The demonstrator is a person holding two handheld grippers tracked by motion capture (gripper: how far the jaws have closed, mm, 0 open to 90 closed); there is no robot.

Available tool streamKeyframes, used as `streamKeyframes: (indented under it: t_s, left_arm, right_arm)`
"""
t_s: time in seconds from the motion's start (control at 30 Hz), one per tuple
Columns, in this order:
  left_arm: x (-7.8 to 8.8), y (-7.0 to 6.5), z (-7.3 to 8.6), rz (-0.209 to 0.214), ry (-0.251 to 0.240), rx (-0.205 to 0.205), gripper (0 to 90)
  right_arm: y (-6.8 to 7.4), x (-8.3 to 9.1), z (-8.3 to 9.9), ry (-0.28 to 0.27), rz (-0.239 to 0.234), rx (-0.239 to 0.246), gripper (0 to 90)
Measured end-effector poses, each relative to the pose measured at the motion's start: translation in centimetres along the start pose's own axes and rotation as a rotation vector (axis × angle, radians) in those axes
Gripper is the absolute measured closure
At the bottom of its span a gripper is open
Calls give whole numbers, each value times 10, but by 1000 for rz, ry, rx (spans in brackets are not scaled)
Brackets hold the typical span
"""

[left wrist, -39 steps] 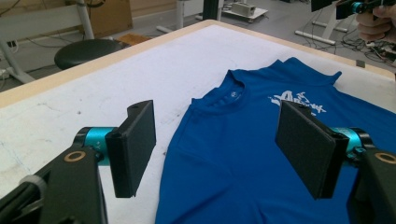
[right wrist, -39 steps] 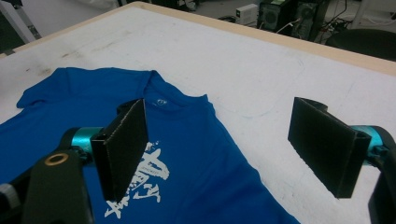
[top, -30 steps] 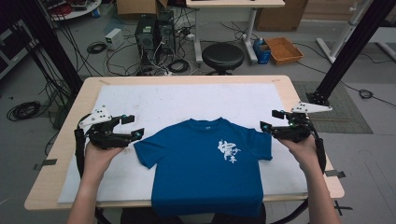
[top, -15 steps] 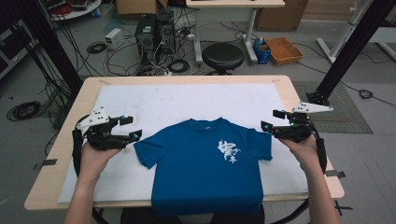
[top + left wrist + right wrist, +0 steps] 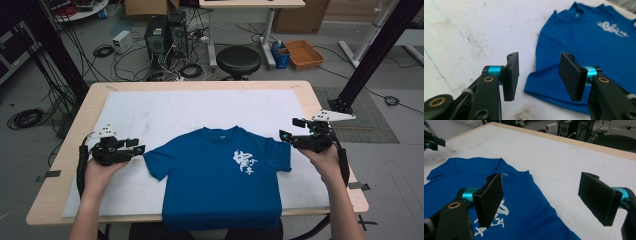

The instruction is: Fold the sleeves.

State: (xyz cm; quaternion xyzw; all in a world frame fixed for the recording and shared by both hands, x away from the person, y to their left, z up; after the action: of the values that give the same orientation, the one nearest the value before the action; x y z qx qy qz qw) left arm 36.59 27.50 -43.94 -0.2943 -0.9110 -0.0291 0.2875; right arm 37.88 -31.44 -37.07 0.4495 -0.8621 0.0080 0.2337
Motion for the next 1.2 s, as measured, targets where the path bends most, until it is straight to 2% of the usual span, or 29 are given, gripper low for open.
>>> streamKeyframes:
  t_s: [0.13, 0.33, 0.5, 0.57, 0.63, 0.73, 0.93, 1.03, 1.13, 1.2]
  left_arm:
    - [-6, -1, 2, -25, 41, -22, 585]
    - [-14, -3, 6, -61, 91, -51, 608]
    - [-19, -4, 9, -79, 129, -56, 655]
    - [-20, -3, 10, -98, 147, -54, 678]
    - [-22, -3, 10, -95, 147, -45, 698]
    - [-23, -5, 10, -111, 151, -64, 723]
    - [-24, -8, 10, -128, 152, -71, 738]
    - [-24, -11, 10, -129, 153, -79, 822]
    - [-24, -13, 9, -140, 156, -87, 861]
    - [-23, -14, 8, -133, 156, -74, 872]
  right_arm:
    - [0, -1, 0, 3, 2, 3, 199]
    - [0, -2, 1, 6, -1, 2, 199]
    - [1, -2, 1, 10, 1, 1, 199]
    - [1, -2, 1, 11, 4, 2, 200]
    - [1, -3, 1, 11, 5, 2, 200]
    - [1, -5, 2, 18, 6, 7, 200]
    - [1, -6, 2, 24, 4, 12, 200]
    - [1, -6, 2, 25, 6, 10, 200]
    - [1, -6, 2, 25, 6, 10, 200]
    - [1, -6, 2, 24, 7, 11, 200]
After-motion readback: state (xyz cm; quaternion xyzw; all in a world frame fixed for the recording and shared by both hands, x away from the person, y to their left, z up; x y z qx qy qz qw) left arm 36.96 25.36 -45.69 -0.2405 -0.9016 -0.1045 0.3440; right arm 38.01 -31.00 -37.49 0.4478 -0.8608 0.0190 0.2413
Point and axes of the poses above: each handheld gripper's, and its own axes: x roughly backward along the jaws, z roughly out of its underside, y roughly to its left, the point moved 2 cm from there along -x, roughly forward along the jaws, and after that the axes turned 11 degrees about -z, right-handed, at the moved point
